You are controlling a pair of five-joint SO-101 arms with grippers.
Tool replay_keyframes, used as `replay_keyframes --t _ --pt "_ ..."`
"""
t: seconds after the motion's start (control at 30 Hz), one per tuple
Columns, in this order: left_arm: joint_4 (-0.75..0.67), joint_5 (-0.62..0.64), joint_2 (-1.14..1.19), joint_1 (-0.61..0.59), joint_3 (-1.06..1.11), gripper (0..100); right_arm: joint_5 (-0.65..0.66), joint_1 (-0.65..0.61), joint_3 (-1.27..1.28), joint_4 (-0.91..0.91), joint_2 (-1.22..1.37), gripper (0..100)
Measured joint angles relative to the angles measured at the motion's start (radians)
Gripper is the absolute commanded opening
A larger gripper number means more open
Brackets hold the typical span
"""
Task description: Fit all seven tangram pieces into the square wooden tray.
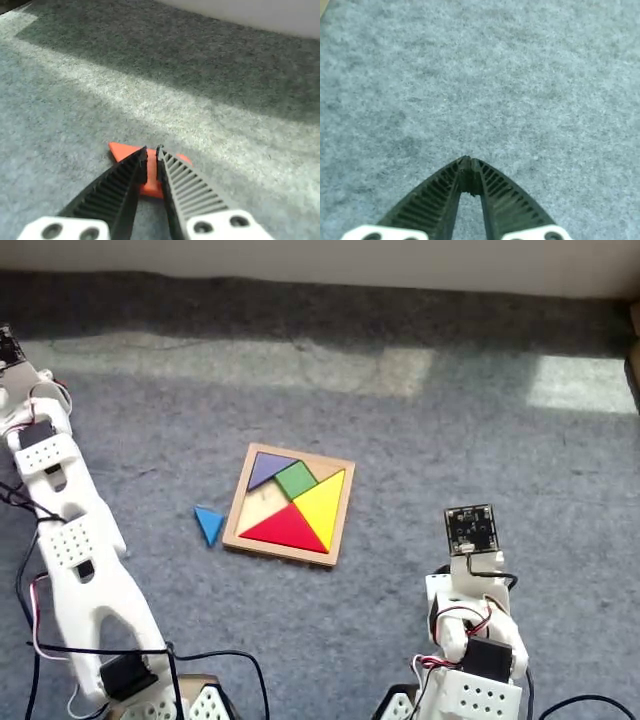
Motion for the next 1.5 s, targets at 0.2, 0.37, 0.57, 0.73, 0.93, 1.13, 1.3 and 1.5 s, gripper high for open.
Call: replay_keyframes --t 0.2,0.37,0.57,0.73,0.93,1.13,1.3,1.5 --pt "0.218 -0.044 -0.029 0.002 -0.015 6 0.0 0.0 0.0 0.0 0.0 0.5" --pt "0.499 -0.046 -0.115 -0.002 -0.005 6 0.0 0.0 0.0 0.0 0.0 0.5" --pt "0.824 -0.046 -0.235 0.018 -0.002 6 0.0 0.0 0.0 0.003 0.0 0.5" --pt "0.954 -0.046 -0.342 0.051 -0.002 6 0.0 0.0 0.0 0.003 0.0 0.5" --pt "0.954 -0.046 -0.44 0.054 -0.002 6 0.0 0.0 0.0 0.003 0.0 0.5" --pt "0.667 -0.034 -0.414 0.032 0.051 6 0.0 0.0 0.0 0.003 0.0 0.5" --pt "0.345 0.071 -0.244 -0.025 0.078 6 0.0 0.0 0.0 0.003 0.0 0.5" --pt "0.204 0.075 -0.114 -0.06 0.08 6 0.0 0.0 0.0 0.003 0.0 0.5"
